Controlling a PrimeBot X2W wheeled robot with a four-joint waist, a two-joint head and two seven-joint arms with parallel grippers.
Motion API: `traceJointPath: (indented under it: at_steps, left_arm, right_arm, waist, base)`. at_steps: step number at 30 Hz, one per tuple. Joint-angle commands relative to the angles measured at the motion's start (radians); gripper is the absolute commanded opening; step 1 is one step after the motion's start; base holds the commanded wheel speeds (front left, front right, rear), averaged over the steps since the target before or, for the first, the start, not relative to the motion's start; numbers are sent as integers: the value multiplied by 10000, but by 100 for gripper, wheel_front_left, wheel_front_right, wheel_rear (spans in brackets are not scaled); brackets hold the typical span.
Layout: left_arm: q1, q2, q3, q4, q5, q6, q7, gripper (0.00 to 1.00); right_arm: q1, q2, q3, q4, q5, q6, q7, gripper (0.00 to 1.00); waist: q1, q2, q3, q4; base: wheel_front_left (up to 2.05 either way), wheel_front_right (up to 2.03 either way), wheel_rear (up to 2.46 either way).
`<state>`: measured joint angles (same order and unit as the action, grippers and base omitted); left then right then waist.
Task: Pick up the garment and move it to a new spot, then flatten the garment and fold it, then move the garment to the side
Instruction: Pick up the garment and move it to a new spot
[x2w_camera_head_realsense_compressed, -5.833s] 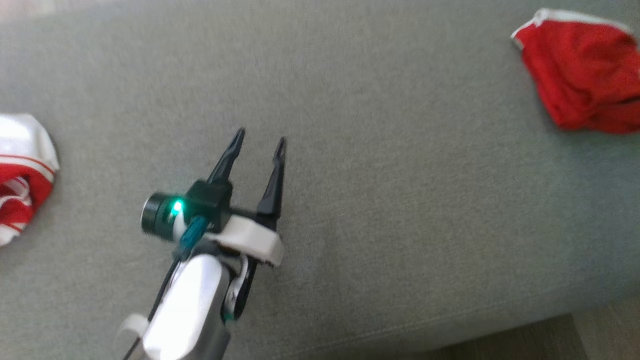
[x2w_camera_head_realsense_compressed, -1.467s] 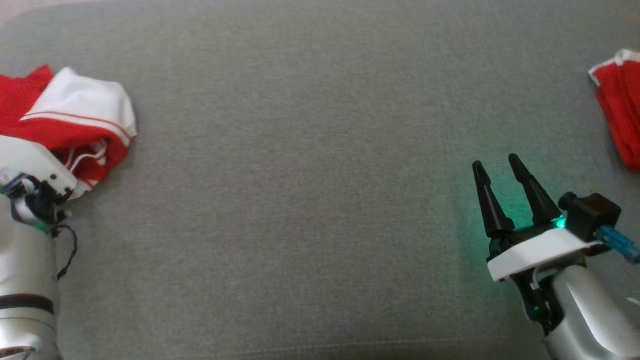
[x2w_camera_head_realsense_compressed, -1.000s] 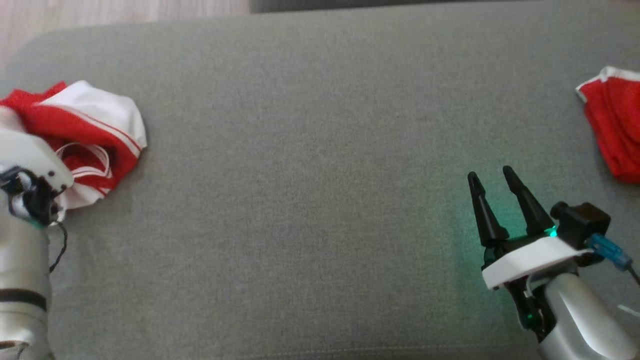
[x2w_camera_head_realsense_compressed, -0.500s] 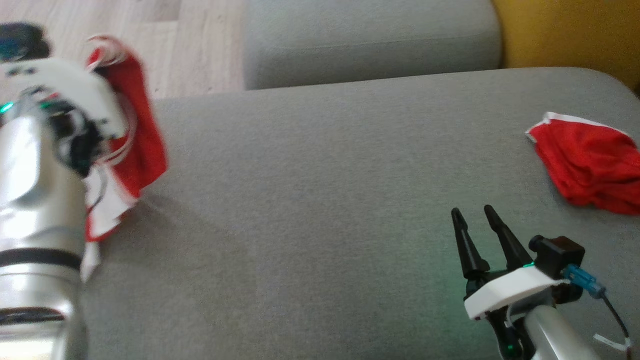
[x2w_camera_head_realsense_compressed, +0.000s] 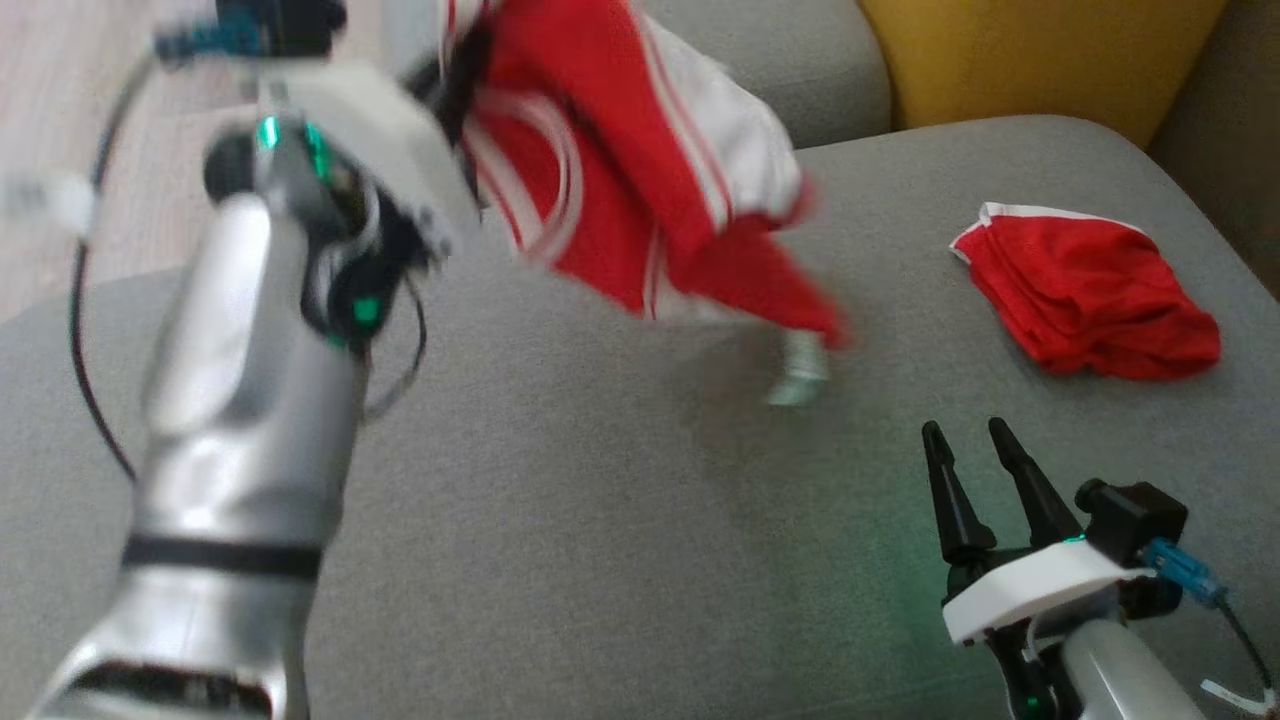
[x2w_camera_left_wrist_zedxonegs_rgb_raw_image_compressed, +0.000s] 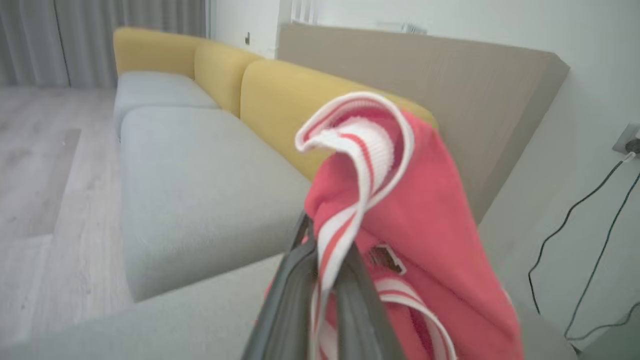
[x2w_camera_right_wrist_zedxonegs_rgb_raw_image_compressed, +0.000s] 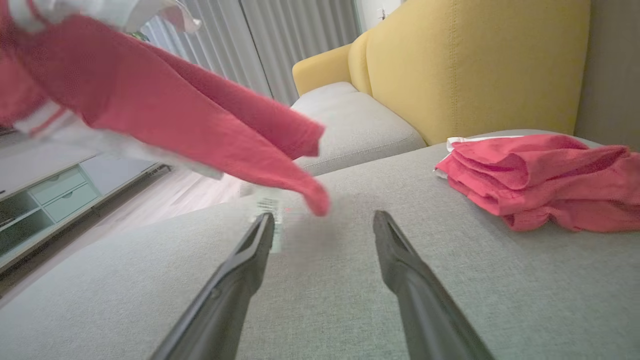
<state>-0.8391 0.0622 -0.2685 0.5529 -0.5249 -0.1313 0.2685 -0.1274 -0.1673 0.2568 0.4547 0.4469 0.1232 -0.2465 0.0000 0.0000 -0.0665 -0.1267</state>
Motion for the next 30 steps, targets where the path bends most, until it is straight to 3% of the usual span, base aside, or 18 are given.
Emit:
traceJointPath:
  at_steps: [1,9,11,16,22,25,30]
  left_arm:
    - [285,472,358,-299,-102,8,14,0]
    - [2652,1247,439,1256,-122,37,-1423,0]
    - [2799,1462,627,1860,-8,216,-2181,100]
    - [2951,1567,714,2693,36,196,-3536,100]
    - [3563,1410,418,1841,395,176,-4971,100]
    - [4241,1360,306,809,828,520,-5221,100]
    - [5815,1100,574,-1504,1410,1451,-5296,100]
  right_arm:
    - [-199,-68,168,-366,-93,75,-53,100]
    - [-296,-200,278,-466,-9,75,82,100]
    - [-322,-243,305,-493,6,75,113,100]
    - [-252,-362,300,-515,4,75,162,100]
    - [33,-382,185,-578,-52,75,237,100]
    - [117,-407,140,-687,-79,75,276,100]
    - [323,-497,-79,-898,-159,75,237,100]
  waist:
    - [0,0,39,-80]
    - [0,0,249,-350]
    - [0,0,271,-379]
    - [0,0,221,-335]
    - [0,0,34,-106]
    - [0,0,-43,-18]
    - [0,0,-127,106]
  base:
    - [0,0,0]
    - [0,0,0]
    - [0,0,0]
    - [0,0,0]
    - [0,0,0]
    - [0,0,0]
    - [0,0,0]
